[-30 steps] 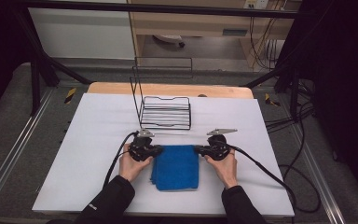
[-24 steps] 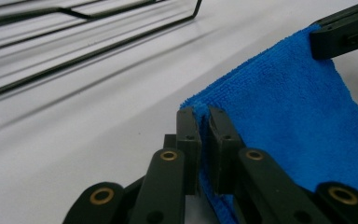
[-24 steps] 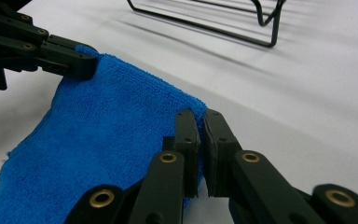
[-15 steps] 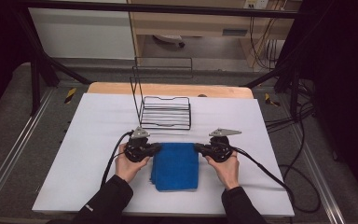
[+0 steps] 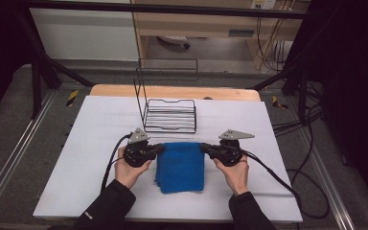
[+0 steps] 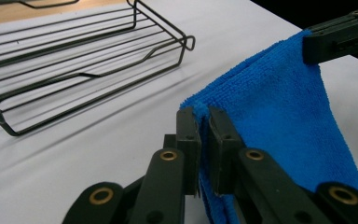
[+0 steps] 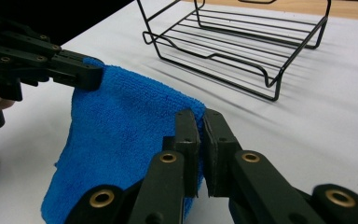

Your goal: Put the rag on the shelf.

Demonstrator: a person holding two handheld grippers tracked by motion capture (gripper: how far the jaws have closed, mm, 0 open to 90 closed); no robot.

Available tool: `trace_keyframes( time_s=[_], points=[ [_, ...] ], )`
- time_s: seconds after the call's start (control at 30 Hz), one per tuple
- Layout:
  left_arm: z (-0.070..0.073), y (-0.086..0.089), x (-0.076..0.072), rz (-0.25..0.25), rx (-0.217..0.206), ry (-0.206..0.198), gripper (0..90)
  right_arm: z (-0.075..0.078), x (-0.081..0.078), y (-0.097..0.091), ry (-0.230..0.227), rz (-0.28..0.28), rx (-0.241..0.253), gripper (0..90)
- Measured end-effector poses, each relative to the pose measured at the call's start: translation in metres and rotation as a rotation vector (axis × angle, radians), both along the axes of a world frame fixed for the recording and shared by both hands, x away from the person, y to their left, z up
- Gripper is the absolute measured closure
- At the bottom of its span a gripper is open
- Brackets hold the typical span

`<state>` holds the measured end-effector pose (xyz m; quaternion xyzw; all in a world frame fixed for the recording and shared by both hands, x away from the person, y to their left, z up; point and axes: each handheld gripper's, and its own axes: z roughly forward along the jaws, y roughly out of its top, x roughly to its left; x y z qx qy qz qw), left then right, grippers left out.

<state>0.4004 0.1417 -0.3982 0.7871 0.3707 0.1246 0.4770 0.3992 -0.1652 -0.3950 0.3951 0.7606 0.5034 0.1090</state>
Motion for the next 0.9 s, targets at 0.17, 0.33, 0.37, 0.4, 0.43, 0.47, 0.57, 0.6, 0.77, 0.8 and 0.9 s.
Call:
trace_keyframes(
  time_s=[0.17, 0.33, 0.37, 0.4, 0.43, 0.47, 0.57, 0.6, 0.77, 0.8, 0.9],
  points=[
    [0.006, 0.001, -0.004, 0.003, -0.020, -0.019, 84.3, 0.007, -0.003, -0.002, -0.035, 0.003, 0.014, 86.1],
    [0.018, 0.003, -0.008, 0.001, -0.046, -0.051, 84.3, 0.016, -0.006, -0.003, -0.072, 0.005, 0.028, 86.1],
    [0.018, 0.003, -0.008, 0.001, -0.046, -0.051, 84.3, 0.016, -0.006, -0.003, -0.072, 0.005, 0.028, 86.1],
    [0.020, 0.004, -0.009, 0.000, -0.053, -0.055, 84.3, 0.020, -0.008, -0.003, -0.085, 0.007, 0.034, 86.1],
    [0.022, 0.004, -0.010, 0.000, -0.061, -0.059, 84.3, 0.022, -0.009, -0.003, -0.094, 0.006, 0.037, 86.2],
    [0.024, 0.005, -0.011, 0.000, -0.066, -0.064, 84.3, 0.024, -0.010, -0.003, -0.103, 0.007, 0.041, 86.1],
    [0.029, 0.006, -0.014, 0.001, -0.075, -0.087, 84.3, 0.030, -0.013, -0.003, -0.130, 0.005, 0.049, 86.2],
    [0.033, 0.006, -0.015, 0.002, -0.085, -0.098, 84.3, 0.031, -0.014, -0.003, -0.139, 0.005, 0.050, 86.1],
    [0.040, 0.007, -0.018, 0.004, -0.098, -0.124, 84.3, 0.041, -0.018, -0.004, -0.178, 0.003, 0.059, 86.2],
    [0.044, 0.007, -0.019, 0.007, -0.098, -0.139, 84.3, 0.042, -0.019, -0.004, -0.186, 0.001, 0.062, 86.2],
    [0.049, 0.008, -0.020, 0.013, -0.110, -0.159, 84.3, 0.048, -0.021, -0.003, -0.208, 0.003, 0.068, 86.2]
  ],
)
